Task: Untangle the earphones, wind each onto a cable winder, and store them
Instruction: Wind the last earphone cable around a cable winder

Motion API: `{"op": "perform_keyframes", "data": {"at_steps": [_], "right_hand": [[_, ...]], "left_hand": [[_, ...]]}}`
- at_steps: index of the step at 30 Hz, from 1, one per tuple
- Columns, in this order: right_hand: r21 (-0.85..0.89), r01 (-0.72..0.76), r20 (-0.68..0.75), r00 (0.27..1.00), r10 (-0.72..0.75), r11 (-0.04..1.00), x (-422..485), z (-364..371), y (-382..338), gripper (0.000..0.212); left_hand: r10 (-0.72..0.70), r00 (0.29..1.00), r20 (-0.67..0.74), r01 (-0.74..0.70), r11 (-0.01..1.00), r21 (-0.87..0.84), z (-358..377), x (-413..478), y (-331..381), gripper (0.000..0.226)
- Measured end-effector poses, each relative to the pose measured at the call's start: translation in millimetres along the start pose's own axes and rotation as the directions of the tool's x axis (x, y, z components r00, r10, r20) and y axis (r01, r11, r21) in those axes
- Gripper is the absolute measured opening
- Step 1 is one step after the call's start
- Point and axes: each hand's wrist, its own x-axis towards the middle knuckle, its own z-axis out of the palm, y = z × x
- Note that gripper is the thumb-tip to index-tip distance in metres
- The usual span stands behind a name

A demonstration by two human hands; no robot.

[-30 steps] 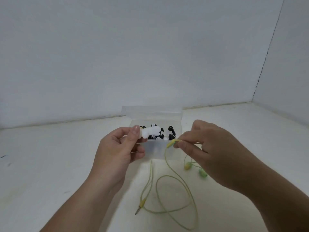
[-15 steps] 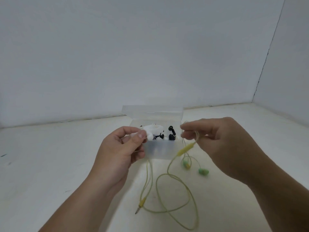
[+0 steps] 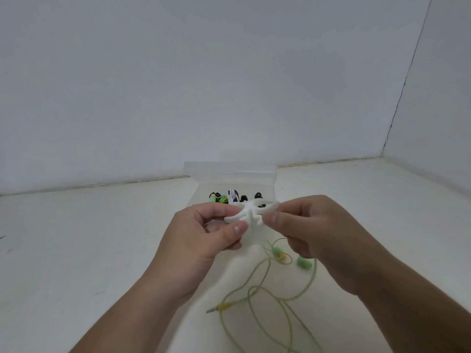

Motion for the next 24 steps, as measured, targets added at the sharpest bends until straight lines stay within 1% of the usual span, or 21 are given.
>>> {"op": "perform_keyframes", "data": {"at_steps": [1, 2, 4, 7, 9, 11, 12, 17, 19, 21, 22, 24], "right_hand": [[-0.007, -0.012, -0.028, 1.0, 0.012, 1.0, 0, -1, 0, 0.036], [-0.035, -0.038, -0.058, 0.998, 0.036, 0.999, 1, -1, 1, 0.038], [-0.061, -0.086, -0.061, 0.995, 0.082, 0.994, 1, 1, 1, 0.035], [0.05, -0.126, -0.029, 0.991, 0.128, 0.991, 1, 4, 3, 0.038], [0.112, -0.112, -0.022, 0.993, 0.115, 0.987, 0, 7, 1, 0.039], [0.118, -0.079, -0.026, 0.996, 0.083, 0.99, -1, 11, 1, 0.04], [0.103, -0.064, -0.028, 0.997, 0.067, 0.993, -1, 12, 2, 0.041], [0.046, -0.058, -0.002, 0.998, 0.058, 0.997, 0, 16, 5, 0.038], [0.018, -0.056, 0.025, 0.998, 0.055, 0.998, 0, 17, 5, 0.031], [-0.024, -0.074, 0.043, 0.996, 0.075, 0.997, 0, 16, 5, 0.023], [-0.054, -0.088, 0.053, 0.994, 0.091, 0.995, -1, 14, 5, 0.024], [-0.127, -0.098, 0.104, 0.988, 0.112, 0.987, -2, 8, 3, 0.032]], "left_hand": [[0.009, 1.0, 0.02, -0.01, 0.999, 0.053, -1, 0, -1, 0.028], [0.021, 0.999, 0.038, -0.024, 0.996, 0.09, -2, 0, -1, 0.024], [0.054, 0.997, 0.053, -0.06, 0.992, 0.111, -1, -1, 0, 0.024], [0.101, 0.994, 0.03, -0.101, 0.995, 0.002, 1, -1, -2, 0.044], [0.08, 0.997, -0.008, -0.08, 0.993, -0.092, 4, -1, -3, 0.052], [0.068, 0.998, -0.009, -0.068, 0.985, -0.16, 7, -2, -4, 0.049], [0.077, 0.997, -0.003, -0.077, 0.983, -0.167, 9, -2, -5, 0.045], [0.114, 0.993, -0.017, -0.115, 0.99, -0.086, 11, -3, -8, 0.028], [0.123, 0.992, -0.032, -0.125, 0.99, -0.061, 12, -3, -7, 0.017], [0.153, 0.984, -0.092, -0.154, 0.988, -0.004, 11, -2, -6, 0.005], [0.182, 0.975, -0.13, -0.177, 0.983, 0.049, 9, -1, -6, 0.007], [0.237, 0.958, -0.163, -0.213, 0.965, 0.15, 4, 2, -6, 0.013]]}}
